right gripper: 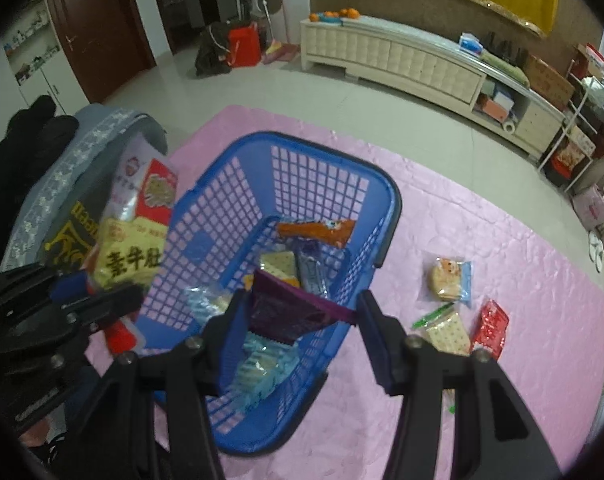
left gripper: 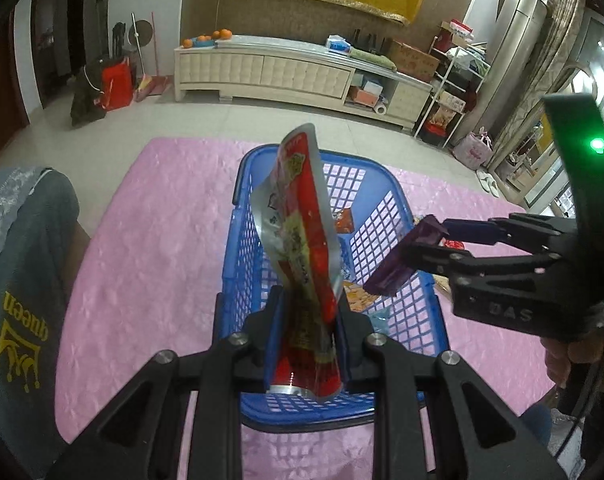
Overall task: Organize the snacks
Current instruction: 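Carry both packs to the basket and open the right tool to drop the purple pack, then lower the red-and-silver pouch into the basket and open the left tool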
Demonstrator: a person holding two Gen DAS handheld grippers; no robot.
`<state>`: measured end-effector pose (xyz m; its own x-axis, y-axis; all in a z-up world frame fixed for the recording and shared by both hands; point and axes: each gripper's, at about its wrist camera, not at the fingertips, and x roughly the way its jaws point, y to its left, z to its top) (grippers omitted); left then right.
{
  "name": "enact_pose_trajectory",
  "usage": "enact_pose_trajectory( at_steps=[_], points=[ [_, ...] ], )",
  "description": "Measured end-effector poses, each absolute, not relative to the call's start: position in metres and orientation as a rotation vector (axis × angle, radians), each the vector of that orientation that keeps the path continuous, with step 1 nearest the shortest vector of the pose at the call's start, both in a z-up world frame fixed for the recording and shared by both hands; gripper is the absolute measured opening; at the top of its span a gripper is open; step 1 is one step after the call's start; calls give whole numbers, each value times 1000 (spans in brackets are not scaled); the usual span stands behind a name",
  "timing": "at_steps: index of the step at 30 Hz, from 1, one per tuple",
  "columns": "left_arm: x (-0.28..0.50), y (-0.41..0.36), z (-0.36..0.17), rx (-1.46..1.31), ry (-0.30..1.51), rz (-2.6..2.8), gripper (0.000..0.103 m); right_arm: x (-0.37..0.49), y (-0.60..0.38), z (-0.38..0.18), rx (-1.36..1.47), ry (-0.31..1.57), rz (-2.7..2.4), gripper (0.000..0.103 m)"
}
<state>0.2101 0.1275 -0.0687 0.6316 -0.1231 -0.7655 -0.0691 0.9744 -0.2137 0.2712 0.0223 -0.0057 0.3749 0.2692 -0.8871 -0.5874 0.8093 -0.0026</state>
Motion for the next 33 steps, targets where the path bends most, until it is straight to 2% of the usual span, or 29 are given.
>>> enact_pose_trajectory(
  at_steps=[4, 5, 6, 8, 9, 23, 33],
  points=[
    [210, 126, -69, -234, 893, -34, 21, 275, 32, -13, -410, 1010, 481, 60],
    [209, 126, -68, -235, 895, -30, 22, 275, 33, -14, -418, 989, 460, 67],
    [208, 126, -69, -238, 898, -25, 22, 274, 34, -14, -419, 975, 461, 77],
    [208, 126, -67, -243, 903, -23, 22, 271, 33, -12, -416, 955, 456, 90],
    [207, 125, -67, -240, 903, -21, 22, 270, 32, -10, -416, 944, 445, 92],
    [204, 106, -52, -187, 888, -21, 22, 257, -5, -2, -261, 968, 471, 92],
    [239, 89, -75, -161, 946, -49, 24, 257, -18, -16, -262, 946, 458, 92]
  ],
)
